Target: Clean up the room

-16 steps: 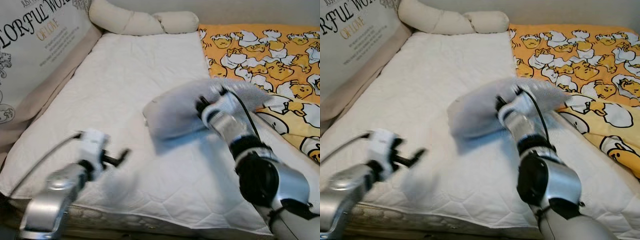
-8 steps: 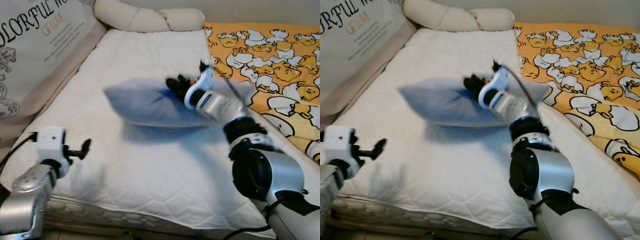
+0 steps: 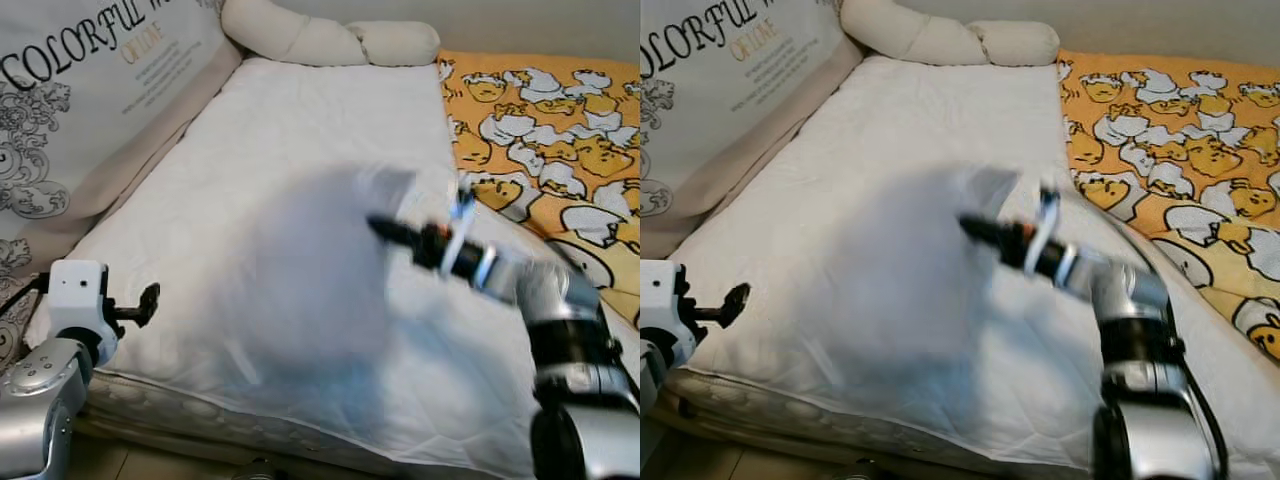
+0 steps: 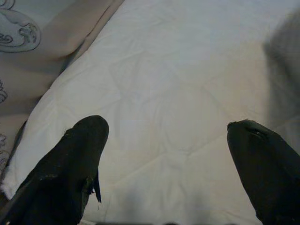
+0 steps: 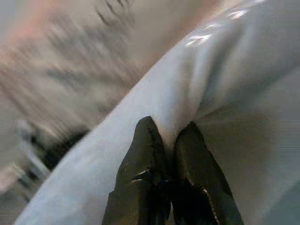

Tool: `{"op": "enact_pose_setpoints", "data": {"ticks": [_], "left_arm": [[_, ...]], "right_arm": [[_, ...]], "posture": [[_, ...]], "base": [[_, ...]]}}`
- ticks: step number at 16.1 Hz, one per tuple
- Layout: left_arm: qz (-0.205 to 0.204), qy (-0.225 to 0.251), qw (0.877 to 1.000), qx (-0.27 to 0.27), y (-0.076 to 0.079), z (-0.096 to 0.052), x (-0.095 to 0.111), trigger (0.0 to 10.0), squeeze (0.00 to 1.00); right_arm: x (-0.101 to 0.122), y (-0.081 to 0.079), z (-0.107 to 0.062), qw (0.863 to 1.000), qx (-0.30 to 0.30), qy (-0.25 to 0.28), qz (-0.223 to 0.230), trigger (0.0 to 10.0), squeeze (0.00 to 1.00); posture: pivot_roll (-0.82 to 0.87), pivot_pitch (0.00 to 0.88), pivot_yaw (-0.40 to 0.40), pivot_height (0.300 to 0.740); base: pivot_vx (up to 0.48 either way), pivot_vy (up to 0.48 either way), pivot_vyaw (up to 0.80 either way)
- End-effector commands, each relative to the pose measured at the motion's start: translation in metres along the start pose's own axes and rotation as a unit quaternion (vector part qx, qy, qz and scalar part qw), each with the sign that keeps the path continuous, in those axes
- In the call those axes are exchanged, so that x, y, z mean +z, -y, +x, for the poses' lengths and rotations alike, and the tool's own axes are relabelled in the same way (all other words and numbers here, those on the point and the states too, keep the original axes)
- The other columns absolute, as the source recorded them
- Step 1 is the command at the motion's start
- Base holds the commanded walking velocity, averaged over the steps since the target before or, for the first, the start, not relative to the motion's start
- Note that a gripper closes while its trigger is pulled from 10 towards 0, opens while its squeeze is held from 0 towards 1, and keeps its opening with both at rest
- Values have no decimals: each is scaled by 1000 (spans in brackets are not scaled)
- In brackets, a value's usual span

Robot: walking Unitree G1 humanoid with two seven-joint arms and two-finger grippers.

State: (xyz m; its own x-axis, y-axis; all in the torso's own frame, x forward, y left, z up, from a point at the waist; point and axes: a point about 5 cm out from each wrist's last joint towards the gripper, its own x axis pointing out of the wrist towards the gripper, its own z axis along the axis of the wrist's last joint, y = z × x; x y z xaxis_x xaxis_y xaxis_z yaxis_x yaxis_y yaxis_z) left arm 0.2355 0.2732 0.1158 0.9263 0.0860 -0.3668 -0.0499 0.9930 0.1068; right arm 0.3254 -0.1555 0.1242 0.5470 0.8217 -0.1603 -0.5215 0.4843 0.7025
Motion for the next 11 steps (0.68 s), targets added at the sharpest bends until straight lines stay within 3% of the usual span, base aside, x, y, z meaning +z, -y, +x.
{"op": "enact_pose_setpoints", "data": {"ticks": [1,3,5,7,8,9,10,11], "left_arm": [[-9,2,1000,-24,8,3,2,10000,0],[-40,2,997,-70,23,7,6,10000,0],[-36,7,994,-105,37,18,13,10000,0],[-23,17,993,-117,43,28,19,10000,0],[-17,26,992,-120,45,33,23,10000,137],[-47,41,989,-134,50,40,28,10000,1000],[-89,49,981,-162,57,47,31,10000,1000],[-146,45,960,-234,76,63,29,10000,1000]], "right_arm": [[-23,22,-12,996,-76,-39,-14,0,0],[-50,50,-27,979,-192,-69,-9,0,0],[-53,65,-41,962,-264,-64,-36,0,0],[-50,69,-49,953,-293,-55,-48,0,0],[-48,70,-52,950,-302,-52,-55,0,0],[-45,71,-54,947,-312,-46,-66,0,0],[-43,72,-55,943,-319,-44,-80,0,0],[-42,70,-52,943,-317,-41,-97,0,0]], "posture": [[-2,0,42,740],[-3,0,45,740],[-5,0,55,740],[-11,0,58,740],[-11,0,58,740],[-15,0,62,740],[-21,0,62,740],[-31,0,53,740]], "base": [[0,0,0],[0,0,0],[0,0,0],[0,0,0],[0,0,0],[0,0,0],[0,0,0],[0,0,0]]}}
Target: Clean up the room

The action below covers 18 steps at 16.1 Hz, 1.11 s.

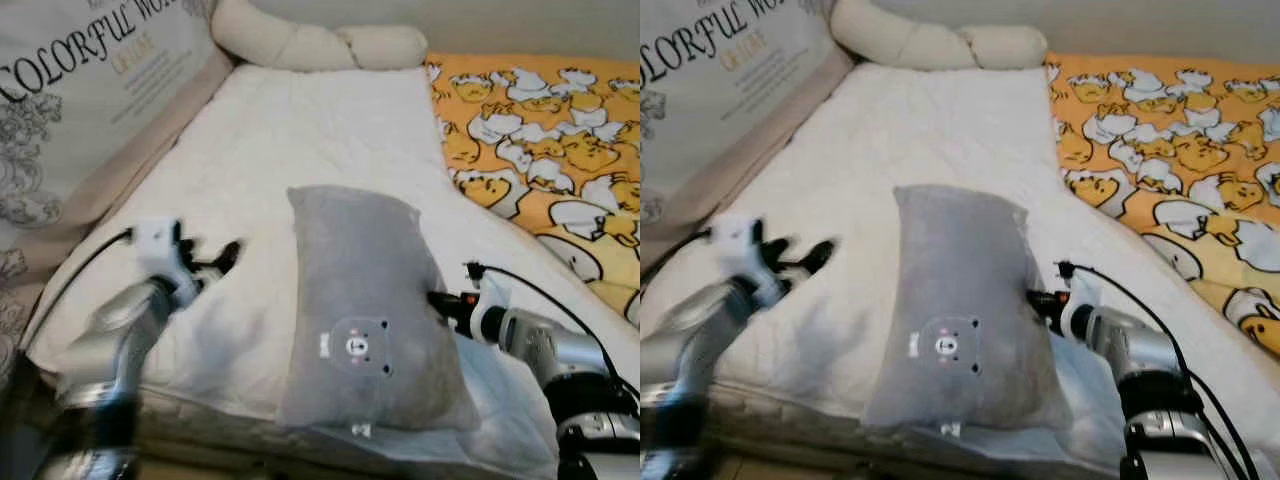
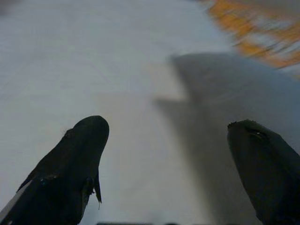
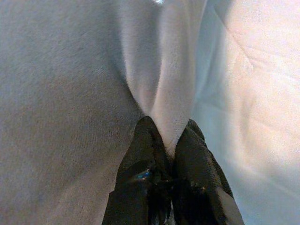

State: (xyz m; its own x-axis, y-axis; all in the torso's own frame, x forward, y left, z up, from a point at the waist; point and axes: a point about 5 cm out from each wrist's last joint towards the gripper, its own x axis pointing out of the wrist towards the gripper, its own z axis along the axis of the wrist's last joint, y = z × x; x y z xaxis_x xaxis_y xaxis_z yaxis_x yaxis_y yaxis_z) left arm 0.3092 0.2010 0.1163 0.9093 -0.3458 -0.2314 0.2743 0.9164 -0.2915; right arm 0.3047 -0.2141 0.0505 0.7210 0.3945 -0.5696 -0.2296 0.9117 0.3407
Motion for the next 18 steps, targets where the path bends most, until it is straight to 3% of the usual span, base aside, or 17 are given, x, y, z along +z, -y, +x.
{"op": "enact_pose_setpoints", "data": {"ticks": [1,4,7,9,11,14,16,17,18], "left_arm": [[-11,-3,1000,-12,-2,1,-5,10000,1000],[-63,-31,997,-17,-3,26,-22,10000,1000],[-99,-59,992,-45,8,34,-30,10000,1000],[-120,-92,982,-113,21,33,-44,10000,1000],[-119,-103,980,-125,24,35,-50,10000,1000],[-99,-138,976,-134,35,35,-72,10000,1000],[-60,-173,974,-130,38,35,-87,10000,1000],[-69,-179,973,-131,39,34,-92,10000,1000],[-89,-174,970,-144,42,34,-96,10000,588]], "right_arm": [[4,4,-3,1000,-15,10,-10,0,0],[-5,0,0,1000,-13,1,-17,0,0],[-4,-7,0,1000,3,5,-13,0,0],[-4,-14,1,1000,19,1,-5,0,0],[-4,-17,2,1000,26,2,-1,0,0],[-4,-36,3,997,77,18,1,0,0],[-5,-46,5,996,93,16,-7,0,0],[-6,-49,5,995,99,14,-7,0,0],[-7,-52,5,994,105,13,-6,0,0]], "posture": [[-31,0,53,740],[-43,5,55,740],[-47,18,61,740],[-43,33,56,740],[-41,34,54,740],[-34,43,49,740],[-36,48,50,740],[-36,47,48,740],[-35,47,46,740]], "base": [[0,0,0],[0,0,0],[0,0,0],[0,0,0],[0,0,0],[0,0,0],[0,0,0],[0,0,0],[0,0,0]]}}
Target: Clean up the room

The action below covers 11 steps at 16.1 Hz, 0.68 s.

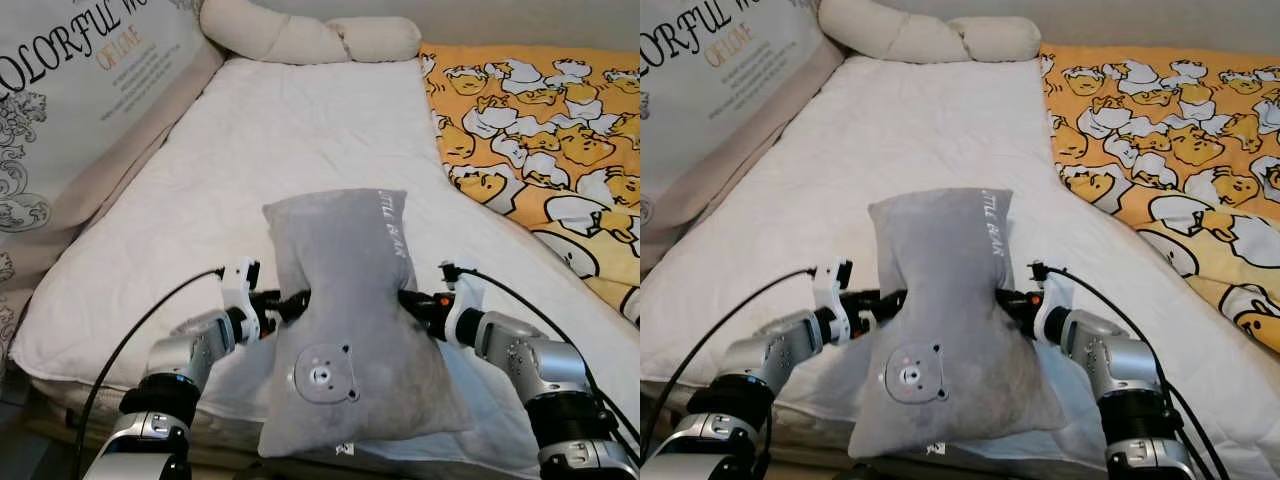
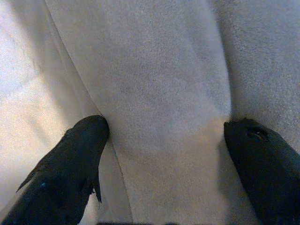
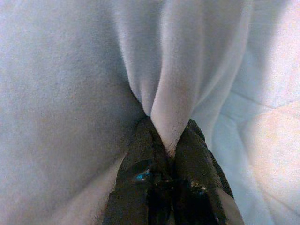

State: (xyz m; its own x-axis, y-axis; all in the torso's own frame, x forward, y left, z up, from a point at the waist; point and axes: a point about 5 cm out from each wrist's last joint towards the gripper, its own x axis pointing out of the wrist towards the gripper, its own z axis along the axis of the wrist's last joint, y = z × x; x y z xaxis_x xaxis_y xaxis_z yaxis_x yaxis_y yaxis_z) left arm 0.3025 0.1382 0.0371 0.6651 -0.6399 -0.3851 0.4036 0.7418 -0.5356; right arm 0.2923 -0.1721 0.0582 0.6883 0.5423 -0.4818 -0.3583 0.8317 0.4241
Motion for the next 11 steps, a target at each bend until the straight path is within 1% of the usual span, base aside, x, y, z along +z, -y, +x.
{"op": "enact_pose_setpoints", "data": {"ticks": [1,2,3,4,5,6,7,8,10,11], "left_arm": [[-20,-6,999,-35,9,6,-8,10000,435],[-45,8,997,-58,14,8,-7,10000,0],[-49,4,997,-62,20,12,-8,4667,0],[-46,2,997,-57,20,13,-8,4667,0],[-41,-10,998,-53,22,17,-12,0,0],[-25,-22,998,-51,23,19,-15,0,0],[-28,-34,998,-43,23,19,-17,0,0],[-32,-34,998,-37,23,19,-17,0,0],[-15,-37,999,-30,22,19,-15,0,0],[-13,-43,998,-34,22,18,-15,0,0]], "right_arm": [[-1,-9,3,1000,22,-4,-1,0,0],[-2,-10,4,1000,23,-5,-3,0,0],[-1,-11,5,1000,24,-5,-5,0,0],[-1,-12,5,1000,24,-5,-5,0,0],[0,-13,6,1000,24,-7,-7,0,0],[-1,-15,8,1000,21,-9,-11,0,0],[-2,-15,9,1000,20,-11,-12,0,0],[-4,-16,9,1000,17,-11,-10,0,0],[-6,-17,11,1000,3,-14,-6,0,0],[-7,-17,12,1000,0,-15,-13,0,0]], "posture": [[-38,45,45,740],[-40,44,45,740],[-45,41,43,740],[-45,41,43,740],[-43,38,41,740],[-43,38,41,740],[-42,33,41,740],[-43,30,42,740],[-40,24,44,740],[-40,22,45,740]], "base": [[0,0,0],[0,0,0],[0,0,0],[0,0,0],[0,0,0],[0,0,0],[0,0,0],[0,0,0],[0,0,0],[0,0,0]]}}
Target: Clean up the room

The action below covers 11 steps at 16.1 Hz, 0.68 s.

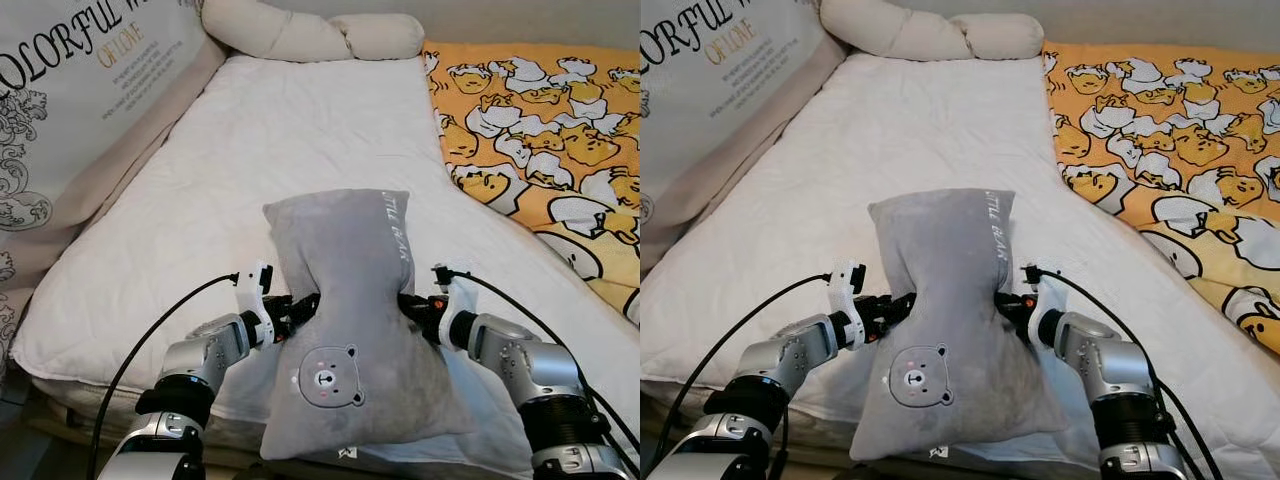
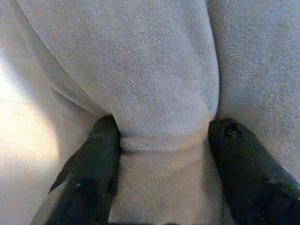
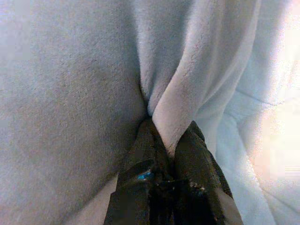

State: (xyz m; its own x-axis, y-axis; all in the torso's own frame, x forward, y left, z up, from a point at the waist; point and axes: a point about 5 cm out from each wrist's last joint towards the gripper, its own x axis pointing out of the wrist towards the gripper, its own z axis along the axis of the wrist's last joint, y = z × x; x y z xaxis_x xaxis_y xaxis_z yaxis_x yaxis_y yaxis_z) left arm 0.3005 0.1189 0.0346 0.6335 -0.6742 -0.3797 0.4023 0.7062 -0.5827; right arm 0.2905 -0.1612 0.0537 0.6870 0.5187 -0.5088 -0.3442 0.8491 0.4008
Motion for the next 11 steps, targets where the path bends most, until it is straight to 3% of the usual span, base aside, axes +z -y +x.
{"op": "enact_pose_setpoints", "data": {"ticks": [1,5,11], "left_arm": [[8,-33,999,-14,9,7,-8,0,0],[50,-51,997,3,8,6,-10,0,0],[31,-27,999,19,8,2,-5,0,0]], "right_arm": [[-2,-11,5,1000,13,-4,-5,0,0],[-1,-15,6,1000,23,7,-11,0,0],[-2,-21,9,999,30,6,-17,0,0]], "posture": [[-40,19,50,740],[-44,11,55,740],[-38,6,52,740]], "base": [[0,0,0],[0,0,0],[0,0,0]]}}
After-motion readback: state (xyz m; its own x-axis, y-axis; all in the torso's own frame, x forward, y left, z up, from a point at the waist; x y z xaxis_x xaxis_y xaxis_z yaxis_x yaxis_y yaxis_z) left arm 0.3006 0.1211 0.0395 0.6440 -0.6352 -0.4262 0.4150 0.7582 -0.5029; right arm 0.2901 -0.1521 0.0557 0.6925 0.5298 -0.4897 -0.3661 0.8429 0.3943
